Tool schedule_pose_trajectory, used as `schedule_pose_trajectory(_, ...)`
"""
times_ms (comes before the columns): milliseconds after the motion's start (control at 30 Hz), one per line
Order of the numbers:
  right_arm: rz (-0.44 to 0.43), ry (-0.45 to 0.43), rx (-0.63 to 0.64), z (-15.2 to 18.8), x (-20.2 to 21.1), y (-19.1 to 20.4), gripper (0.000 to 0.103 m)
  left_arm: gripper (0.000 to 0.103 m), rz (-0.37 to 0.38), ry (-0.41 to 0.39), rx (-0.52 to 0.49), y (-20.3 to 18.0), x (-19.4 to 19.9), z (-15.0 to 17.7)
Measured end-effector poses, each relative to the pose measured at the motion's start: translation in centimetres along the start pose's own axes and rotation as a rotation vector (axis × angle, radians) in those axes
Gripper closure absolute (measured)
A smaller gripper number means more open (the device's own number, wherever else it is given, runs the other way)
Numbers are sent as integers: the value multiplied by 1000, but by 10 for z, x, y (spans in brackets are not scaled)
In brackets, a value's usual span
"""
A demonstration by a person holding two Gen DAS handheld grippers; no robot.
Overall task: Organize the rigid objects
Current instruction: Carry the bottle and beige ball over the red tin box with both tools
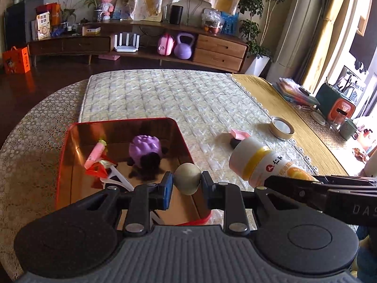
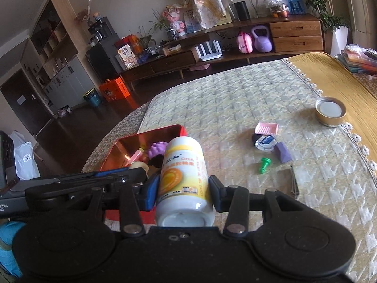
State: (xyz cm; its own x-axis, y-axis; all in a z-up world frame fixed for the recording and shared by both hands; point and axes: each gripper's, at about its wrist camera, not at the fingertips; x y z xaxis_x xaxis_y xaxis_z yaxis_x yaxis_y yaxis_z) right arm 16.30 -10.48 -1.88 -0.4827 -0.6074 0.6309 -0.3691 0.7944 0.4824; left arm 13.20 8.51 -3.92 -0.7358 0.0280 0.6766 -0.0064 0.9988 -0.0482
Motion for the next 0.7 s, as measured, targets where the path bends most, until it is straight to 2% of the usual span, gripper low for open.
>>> schedule_pose_trajectory(333,0,45,76,6,-31,35,58,78,-58,11,51,46,-4,7)
schedule_pose_trajectory(700,24,67,211,9,-70,66,58,78,-128,12,42,83,-24,-4)
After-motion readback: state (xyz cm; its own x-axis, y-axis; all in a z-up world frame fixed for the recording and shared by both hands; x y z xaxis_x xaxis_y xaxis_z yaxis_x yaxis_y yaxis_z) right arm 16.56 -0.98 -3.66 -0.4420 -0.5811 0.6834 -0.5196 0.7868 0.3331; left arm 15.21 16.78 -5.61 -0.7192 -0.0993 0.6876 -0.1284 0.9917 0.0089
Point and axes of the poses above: each gripper's, at about its wrist camera, not at the fingertips, and x roughly against the way its jaws point, y to its left, z to its underside, and after that the axes turned 11 degrees about -x, right-handed
